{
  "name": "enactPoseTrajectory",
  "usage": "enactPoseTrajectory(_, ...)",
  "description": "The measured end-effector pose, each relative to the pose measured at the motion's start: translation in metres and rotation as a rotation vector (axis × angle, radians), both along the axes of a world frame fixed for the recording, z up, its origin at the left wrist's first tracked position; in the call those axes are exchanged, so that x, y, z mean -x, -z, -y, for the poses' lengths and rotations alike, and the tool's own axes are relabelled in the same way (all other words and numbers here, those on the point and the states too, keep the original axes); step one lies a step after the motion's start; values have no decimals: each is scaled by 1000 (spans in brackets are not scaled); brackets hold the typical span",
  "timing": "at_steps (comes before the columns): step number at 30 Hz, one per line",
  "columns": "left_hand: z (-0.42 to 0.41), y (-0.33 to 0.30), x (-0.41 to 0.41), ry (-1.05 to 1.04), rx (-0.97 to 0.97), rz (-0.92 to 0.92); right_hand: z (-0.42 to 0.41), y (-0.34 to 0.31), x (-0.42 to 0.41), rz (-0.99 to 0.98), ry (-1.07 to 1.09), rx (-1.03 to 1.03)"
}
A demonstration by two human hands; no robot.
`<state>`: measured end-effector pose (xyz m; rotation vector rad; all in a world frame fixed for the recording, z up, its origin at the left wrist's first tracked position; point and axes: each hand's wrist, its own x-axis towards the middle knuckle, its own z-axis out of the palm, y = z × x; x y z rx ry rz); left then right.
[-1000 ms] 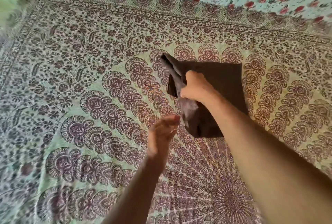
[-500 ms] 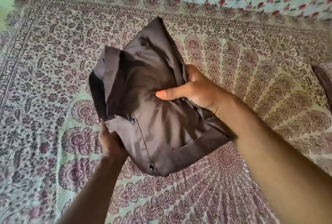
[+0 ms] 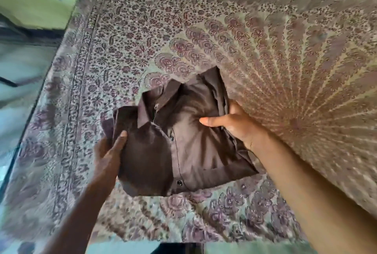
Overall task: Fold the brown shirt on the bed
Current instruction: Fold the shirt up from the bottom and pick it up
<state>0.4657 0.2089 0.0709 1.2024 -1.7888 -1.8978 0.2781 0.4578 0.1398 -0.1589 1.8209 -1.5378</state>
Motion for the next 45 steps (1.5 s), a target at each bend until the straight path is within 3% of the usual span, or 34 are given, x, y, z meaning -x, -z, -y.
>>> enactPoseTrajectory(6,100,11,-76,96,282,160,82,48,-82,103,-26,-45)
enactPoseTrajectory(9,149,22,-99,87,353,190,127,79,-110,120,17,-41)
enactPoseTrajectory(12,195,24,-115,214,487,298,168,113,-138,129,117,-41)
enactPoseTrajectory(14,224,29,-122,271,485,322,189,127,-156,137,162,-75)
enactPoseTrajectory(17,258,44,-137,338,280,299,210,141,-185,144,276,-131)
enactPoseTrajectory(20,276,58,-164,429,99,284,204,134,-209,120,346,-223)
enactPoseTrajectory(22,278,60,-186,511,154,355,191,119,-222,89,294,-351)
enactPoseTrajectory(26,260,56,-214,530,326,481,162,108,-250,224,205,-508)
enactPoseTrajectory(32,249,59,-217,464,426,512,151,127,-287,221,323,-519)
enactPoseTrajectory(35,244,57,-210,421,460,561,155,129,-282,256,268,-526)
enactPoseTrajectory(37,240,52,-201,358,509,613,157,125,-273,182,164,-608)
enactPoseTrajectory(40,233,38,-184,235,663,547,170,116,-252,-193,109,-817)
enactPoseTrajectory(43,243,39,-149,324,801,418,194,112,-220,-634,165,-793)
enactPoseTrajectory(45,252,48,-124,382,775,422,215,119,-192,-701,161,-736)
